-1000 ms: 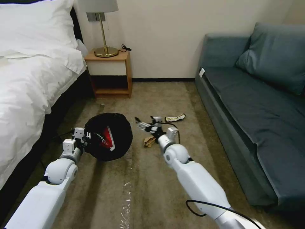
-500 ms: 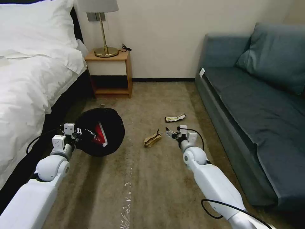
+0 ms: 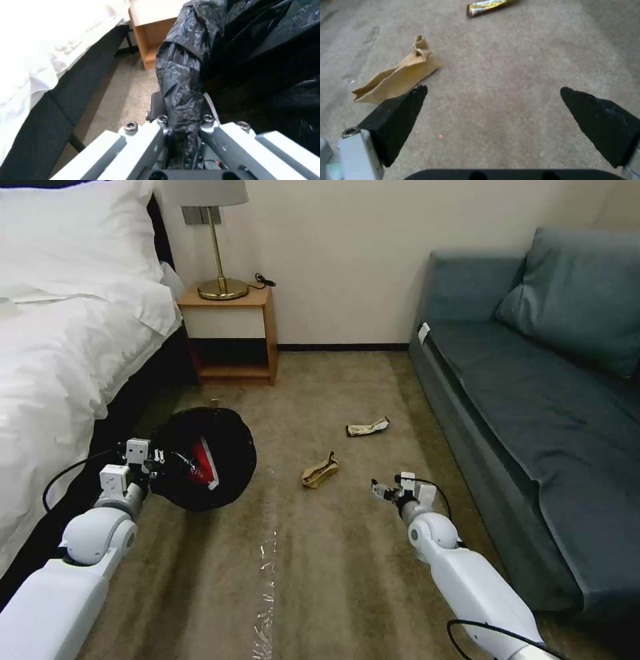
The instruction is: Pick up the trash bin, then pick up the garbage on the floor and place it into the trash bin.
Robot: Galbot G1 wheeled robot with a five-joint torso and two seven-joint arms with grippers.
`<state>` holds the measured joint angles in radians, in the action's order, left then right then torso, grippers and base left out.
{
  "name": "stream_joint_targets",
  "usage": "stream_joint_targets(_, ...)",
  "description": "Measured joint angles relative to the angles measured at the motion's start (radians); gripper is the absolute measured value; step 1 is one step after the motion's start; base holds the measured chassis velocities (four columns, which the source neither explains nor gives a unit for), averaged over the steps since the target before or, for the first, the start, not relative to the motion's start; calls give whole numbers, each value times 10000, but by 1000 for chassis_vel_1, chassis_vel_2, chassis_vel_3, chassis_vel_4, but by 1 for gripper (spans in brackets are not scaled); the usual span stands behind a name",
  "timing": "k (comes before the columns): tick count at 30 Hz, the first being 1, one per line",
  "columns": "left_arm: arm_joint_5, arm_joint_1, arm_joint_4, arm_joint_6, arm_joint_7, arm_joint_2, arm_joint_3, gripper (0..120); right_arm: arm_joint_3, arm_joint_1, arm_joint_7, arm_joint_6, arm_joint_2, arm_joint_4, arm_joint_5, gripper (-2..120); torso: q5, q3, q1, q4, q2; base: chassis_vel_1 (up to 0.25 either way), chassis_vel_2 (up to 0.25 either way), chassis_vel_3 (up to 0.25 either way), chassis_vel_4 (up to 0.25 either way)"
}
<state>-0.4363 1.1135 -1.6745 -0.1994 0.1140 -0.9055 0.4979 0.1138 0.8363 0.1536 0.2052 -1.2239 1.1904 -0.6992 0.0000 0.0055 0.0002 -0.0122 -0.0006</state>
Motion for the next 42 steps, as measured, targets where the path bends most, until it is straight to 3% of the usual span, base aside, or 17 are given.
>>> stream_joint_targets(12,55,37,-42,0,-13,-34,-71,1,37,143,-161,-92,149,226,-189,100,0,0,0,0,0,0,0,0,0)
stream_joint_targets(24,186,-70,203,65,-7,-223,-136,1,50,-67,-480,-386,-337,-527,-11,100,-1,0,0,1,0,0,0,0,0)
stream_joint_targets(42,148,-437,541,102,-79,-246,-274,1,-34,-445,-790,-604,-499,-1030,13,100,0,0,0,1,0,0,0,0,0)
